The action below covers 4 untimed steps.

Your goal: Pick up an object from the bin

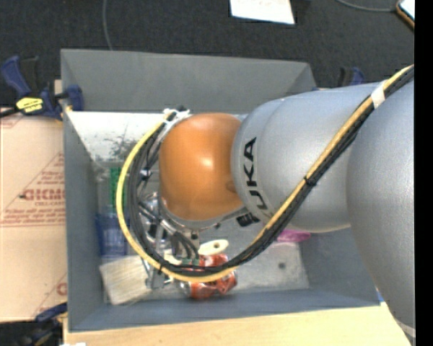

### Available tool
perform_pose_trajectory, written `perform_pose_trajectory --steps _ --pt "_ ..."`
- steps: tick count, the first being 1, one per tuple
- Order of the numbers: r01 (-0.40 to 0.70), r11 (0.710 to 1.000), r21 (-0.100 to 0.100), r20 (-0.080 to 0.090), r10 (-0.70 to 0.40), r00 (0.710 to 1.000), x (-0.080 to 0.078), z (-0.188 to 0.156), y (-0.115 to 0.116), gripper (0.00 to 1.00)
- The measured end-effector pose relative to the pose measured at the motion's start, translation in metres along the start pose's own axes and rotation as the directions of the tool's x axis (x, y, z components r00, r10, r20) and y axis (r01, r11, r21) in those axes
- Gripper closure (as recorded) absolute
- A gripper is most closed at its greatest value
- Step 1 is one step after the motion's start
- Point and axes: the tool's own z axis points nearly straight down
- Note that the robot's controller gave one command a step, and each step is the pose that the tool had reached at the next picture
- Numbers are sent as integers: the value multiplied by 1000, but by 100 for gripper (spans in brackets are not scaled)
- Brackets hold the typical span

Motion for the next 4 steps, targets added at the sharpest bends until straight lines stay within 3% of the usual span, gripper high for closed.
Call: perform_pose_trajectory --steps 1,2,3,4 --pt "0 1000 0 0 0 1000 0 0 0 0" --pt "18 1000 0 9 -18 1000 -128 -4 -23 0" --pt "-38 999 0 -1 38 999 -101 -13 -34 0" --pt "4 1000 3 5 -4 1000 -164 64 -103 0"
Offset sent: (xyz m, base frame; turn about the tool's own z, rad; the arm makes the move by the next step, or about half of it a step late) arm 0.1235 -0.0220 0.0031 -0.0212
